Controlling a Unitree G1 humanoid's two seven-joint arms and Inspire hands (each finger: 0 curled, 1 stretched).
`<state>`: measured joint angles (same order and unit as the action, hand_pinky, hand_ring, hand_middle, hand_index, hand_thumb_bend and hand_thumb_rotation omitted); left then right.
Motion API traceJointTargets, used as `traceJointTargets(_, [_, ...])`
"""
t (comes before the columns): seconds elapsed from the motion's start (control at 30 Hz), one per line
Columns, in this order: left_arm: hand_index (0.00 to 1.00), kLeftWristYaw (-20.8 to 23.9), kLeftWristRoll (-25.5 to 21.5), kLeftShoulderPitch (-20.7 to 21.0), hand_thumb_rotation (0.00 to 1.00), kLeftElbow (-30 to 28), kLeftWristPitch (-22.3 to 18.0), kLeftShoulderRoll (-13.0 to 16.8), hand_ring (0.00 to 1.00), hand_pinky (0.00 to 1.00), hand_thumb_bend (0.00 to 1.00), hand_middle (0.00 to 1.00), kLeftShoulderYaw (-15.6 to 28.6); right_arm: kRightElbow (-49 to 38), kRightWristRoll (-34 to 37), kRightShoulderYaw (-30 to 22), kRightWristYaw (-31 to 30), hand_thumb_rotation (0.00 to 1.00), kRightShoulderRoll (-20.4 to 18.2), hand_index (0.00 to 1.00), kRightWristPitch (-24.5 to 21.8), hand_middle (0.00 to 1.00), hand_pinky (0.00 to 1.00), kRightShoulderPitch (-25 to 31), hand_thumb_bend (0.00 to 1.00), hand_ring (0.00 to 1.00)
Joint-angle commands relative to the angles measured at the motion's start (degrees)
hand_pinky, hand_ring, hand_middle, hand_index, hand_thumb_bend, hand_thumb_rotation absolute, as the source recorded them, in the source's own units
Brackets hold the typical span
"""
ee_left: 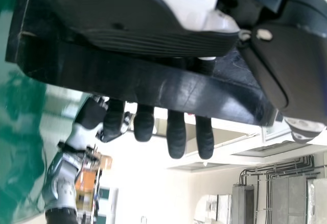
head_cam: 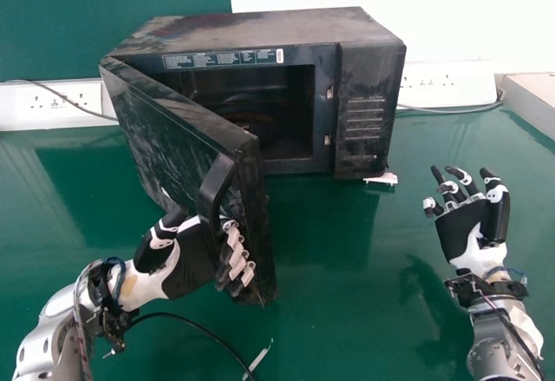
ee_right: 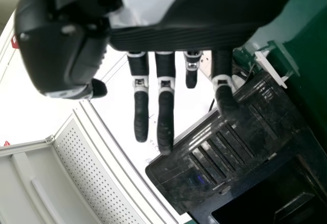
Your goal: Open the door of oven
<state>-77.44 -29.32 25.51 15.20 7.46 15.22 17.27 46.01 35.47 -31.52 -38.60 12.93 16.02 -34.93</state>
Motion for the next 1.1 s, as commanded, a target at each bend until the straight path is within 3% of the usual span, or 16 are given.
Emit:
traceJointTargets(0.0, [0.48,-0.1,-20.3,8.7,0.09,-14.1,-17.0,-5.5,0.14,0.08,0.51,0.26,13.3,-0.7,0.4,-0.2,0.0,0.86,0.3,0.1,0.2,0.06,0.0,0.1,0.92,0.0])
traceJointTargets(0.03, [0.48,0.5,-20.1,8.6,0.09,-14.4,-18.8,-5.9,0.13,0.08,0.51,0.25,13.7,-0.9,0.4,-0.2,0.0,0.86,0.3,0.1,0.1,0.06,0.0,0.1,0.92,0.0])
traceJointTargets(0.1, [0.48,2.9,-20.6,7.2,0.1,-16.6,-18.2,-5.9,0.12,0.07,0.5,0.24,14.0,-1.3,0.4,-0.1,0.6,0.85,0.1,0.1,-0.1,0.06,0.0,0.3,0.93,0.0])
traceJointTargets(0.27, [0.48,9.7,-19.4,5.7,0.09,-20.4,-22.8,-9.2,0.1,0.04,0.5,0.23,15.3,-1.3,0.5,-0.3,0.6,0.86,0.0,0.1,0.6,0.06,0.0,0.3,0.91,0.0])
traceJointTargets(0.33, [0.47,12.3,-18.4,4.2,0.09,-22.5,-21.1,-8.5,0.09,0.03,0.5,0.22,15.2,-1.1,0.4,-0.3,0.3,0.88,0.1,0.11,0.9,0.06,0.0,0.2,0.89,0.0])
traceJointTargets(0.47, [0.47,8.5,-23.2,4.3,0.09,-20.9,-11.6,-1.7,0.1,0.05,0.51,0.24,17.2,-1.1,0.2,-0.2,0.5,0.88,0.4,0.11,0.5,0.06,0.0,0.3,0.91,0.0])
traceJointTargets(0.57, [0.48,6.8,-24.3,5.7,0.09,-18.6,-11.0,0.4,0.13,0.07,0.51,0.3,19.3,-1.3,0.5,-0.3,0.5,0.87,0.3,0.11,0.3,0.06,0.0,0.3,0.91,0.0])
traceJointTargets(0.67, [0.47,7.0,-25.3,6.2,0.09,-18.2,-11.4,0.1,0.13,0.08,0.51,0.31,20.7,-1.2,0.4,-0.3,0.4,0.87,0.3,0.11,0.5,0.06,0.0,0.3,0.9,0.0])
traceJointTargets(0.77, [0.47,4.6,-27.1,5.5,0.08,-17.2,-6.2,4.0,0.16,0.11,0.51,0.32,22.2,-1.4,0.5,-0.3,0.6,0.87,0.3,0.11,0.1,0.06,0.0,0.4,0.91,0.0])
traceJointTargets(0.83, [0.47,3.6,-27.3,5.8,0.08,-16.3,-6.8,5.3,0.18,0.13,0.51,0.33,23.9,-1.2,0.4,-0.3,0.2,0.87,0.3,0.11,0.4,0.06,0.0,0.4,0.9,0.0])
traceJointTargets(1.0, [0.47,2.5,-27.2,7.0,0.08,-14.9,-12.3,5.1,0.21,0.14,0.5,0.37,27.6,-1.3,0.3,-0.2,0.7,0.87,0.3,0.11,0.4,0.06,0.0,0.3,0.91,0.0])
traceJointTargets(1.07, [0.47,0.7,-27.7,7.0,0.08,-14.6,-11.7,6.2,0.2,0.13,0.5,0.37,28.4,-1.2,0.3,-0.3,0.8,0.87,0.5,0.11,0.4,0.06,0.0,0.3,0.91,0.0])
